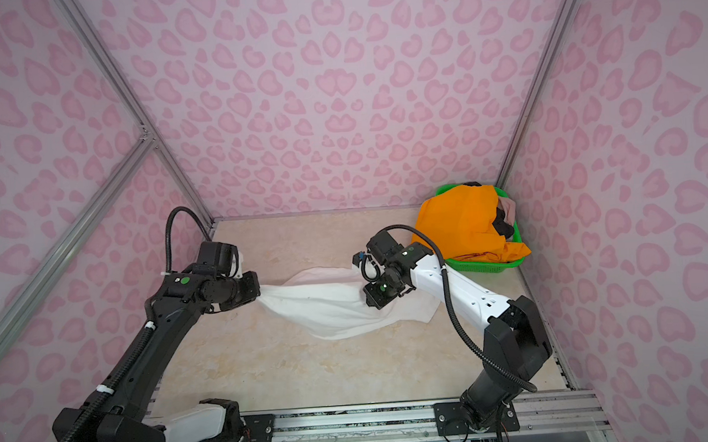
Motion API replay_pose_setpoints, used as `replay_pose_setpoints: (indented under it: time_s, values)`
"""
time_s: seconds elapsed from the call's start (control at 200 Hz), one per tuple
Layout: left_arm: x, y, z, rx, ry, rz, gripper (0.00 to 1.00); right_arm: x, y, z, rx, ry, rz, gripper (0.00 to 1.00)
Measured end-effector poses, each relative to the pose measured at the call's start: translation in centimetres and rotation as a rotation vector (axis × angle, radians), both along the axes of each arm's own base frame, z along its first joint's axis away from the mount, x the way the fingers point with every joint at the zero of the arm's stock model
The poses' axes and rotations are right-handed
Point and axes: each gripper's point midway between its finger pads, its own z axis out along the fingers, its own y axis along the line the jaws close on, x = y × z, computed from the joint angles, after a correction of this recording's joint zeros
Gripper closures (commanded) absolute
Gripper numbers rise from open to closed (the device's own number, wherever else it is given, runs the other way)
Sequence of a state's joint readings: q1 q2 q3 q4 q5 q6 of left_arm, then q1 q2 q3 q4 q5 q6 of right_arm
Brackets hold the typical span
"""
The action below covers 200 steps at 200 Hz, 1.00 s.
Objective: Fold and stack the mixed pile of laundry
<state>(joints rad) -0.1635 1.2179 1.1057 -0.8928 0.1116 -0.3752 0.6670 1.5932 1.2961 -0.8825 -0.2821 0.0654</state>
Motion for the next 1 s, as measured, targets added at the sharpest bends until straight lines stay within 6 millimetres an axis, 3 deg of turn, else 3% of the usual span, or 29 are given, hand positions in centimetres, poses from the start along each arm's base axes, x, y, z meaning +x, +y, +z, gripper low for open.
replay_pose_setpoints:
  time_s: [0.115,0.245,0.43,0.59,0.675,0.79,1.0]
  values:
    - [-0.9,1.8,-2.1,0.024,0.054,0.086,0.82,-0.4,-2.0,-0.8,-0.044,0.018,-0.087,0.47]
    - [0.1,2.7,-2.8,0.024,0.057,0.138,0.81,2.1,-6.6,-0.8,-0.077,-0.041,-0.307,0.46]
    - [2.0,3.3,-4.0,0.018,0.066,0.176,0.8,2.7,-12.8,-4.4,-0.156,-0.031,-0.555,0.46]
    - [2.7,3.4,-4.1,0.007,0.058,0.183,0.66,4.5,-17.4,-6.8,-0.215,-0.037,-0.749,0.47]
    - [2.7,3.2,-4.1,-0.004,0.049,0.183,0.55,5.4,-19.0,-7.8,-0.227,-0.039,-0.82,0.47]
    - [1.4,3.0,-4.8,-0.026,0.066,0.191,0.48,6.3,-20.4,-9.1,-0.239,-0.027,-0.882,0.49]
    - [-2.1,1.9,-8.6,-0.103,0.166,0.216,0.43,6.5,-21.0,-10.5,-0.248,-0.011,-0.908,0.57]
